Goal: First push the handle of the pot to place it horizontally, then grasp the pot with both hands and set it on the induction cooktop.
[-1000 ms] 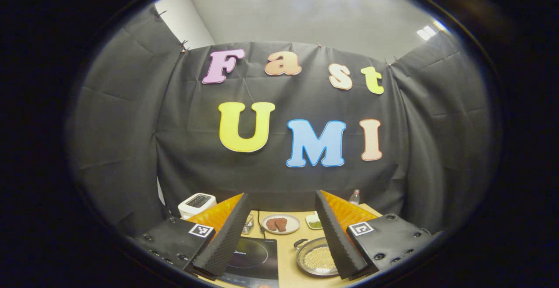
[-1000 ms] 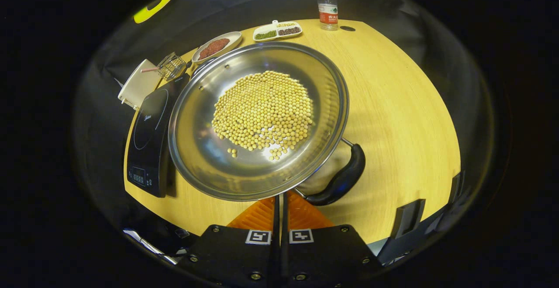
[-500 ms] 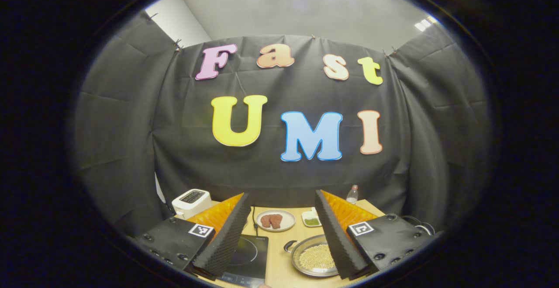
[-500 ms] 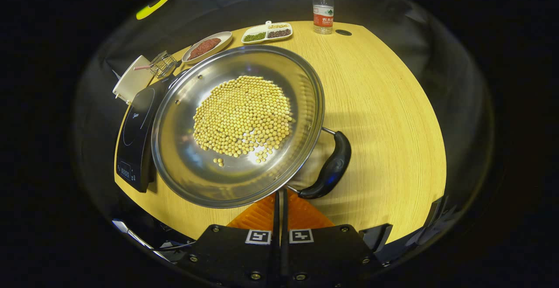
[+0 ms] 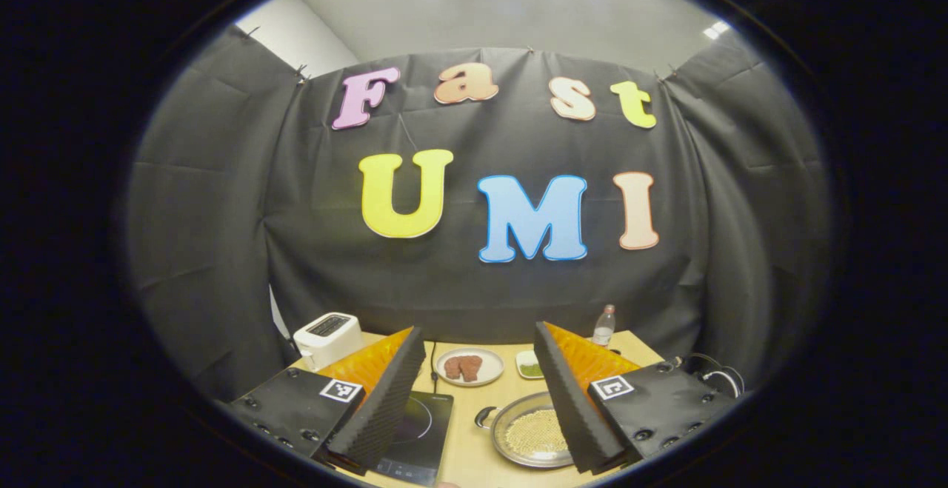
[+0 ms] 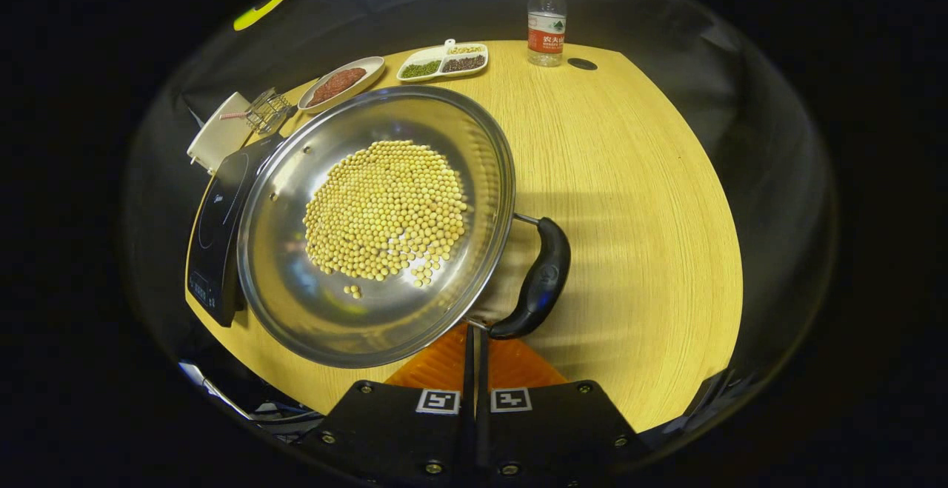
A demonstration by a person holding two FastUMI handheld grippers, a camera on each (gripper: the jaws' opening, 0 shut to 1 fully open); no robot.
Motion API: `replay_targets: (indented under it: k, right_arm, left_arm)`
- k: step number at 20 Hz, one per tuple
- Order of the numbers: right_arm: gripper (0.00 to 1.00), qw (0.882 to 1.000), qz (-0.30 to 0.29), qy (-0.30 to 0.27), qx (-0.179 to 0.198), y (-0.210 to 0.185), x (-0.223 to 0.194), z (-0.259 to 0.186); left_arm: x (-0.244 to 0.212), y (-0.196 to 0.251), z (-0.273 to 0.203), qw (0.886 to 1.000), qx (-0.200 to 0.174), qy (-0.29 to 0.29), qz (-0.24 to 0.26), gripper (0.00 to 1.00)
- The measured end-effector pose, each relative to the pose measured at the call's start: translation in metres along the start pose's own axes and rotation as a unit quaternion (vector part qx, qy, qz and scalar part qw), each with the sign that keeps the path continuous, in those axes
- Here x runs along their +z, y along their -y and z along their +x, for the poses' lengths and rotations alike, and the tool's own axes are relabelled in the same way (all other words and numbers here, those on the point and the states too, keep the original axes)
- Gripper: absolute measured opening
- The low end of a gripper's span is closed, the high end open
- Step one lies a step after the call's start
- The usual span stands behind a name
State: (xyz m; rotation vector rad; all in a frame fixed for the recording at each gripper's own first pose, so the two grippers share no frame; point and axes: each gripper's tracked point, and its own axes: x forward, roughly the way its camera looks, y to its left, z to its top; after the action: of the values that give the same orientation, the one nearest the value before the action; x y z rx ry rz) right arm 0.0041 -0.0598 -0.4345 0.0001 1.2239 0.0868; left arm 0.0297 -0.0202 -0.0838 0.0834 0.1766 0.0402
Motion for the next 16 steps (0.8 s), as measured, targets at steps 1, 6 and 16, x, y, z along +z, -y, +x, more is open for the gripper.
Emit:
replay_targets:
  k: [1,6,16]
  right_arm:
    - [0.01,1.0,-0.003,0.002,0.001,0.003,0.004,0.001]
    - [0.01,1.0,-0.022,0.012,0.0,0.017,0.027,0.009]
    - [0.01,0.999,-0.034,0.026,0.011,0.027,0.052,0.017]
  left_arm:
    - [-0.003,0.002,0.002,1.0,0.002,-0.002,-0.001,0.96]
    - [-0.012,0.011,0.004,1.0,0.019,-0.016,0.0,0.94]
    - [-0.04,0.023,0.001,0.998,0.03,-0.049,-0.004,0.94]
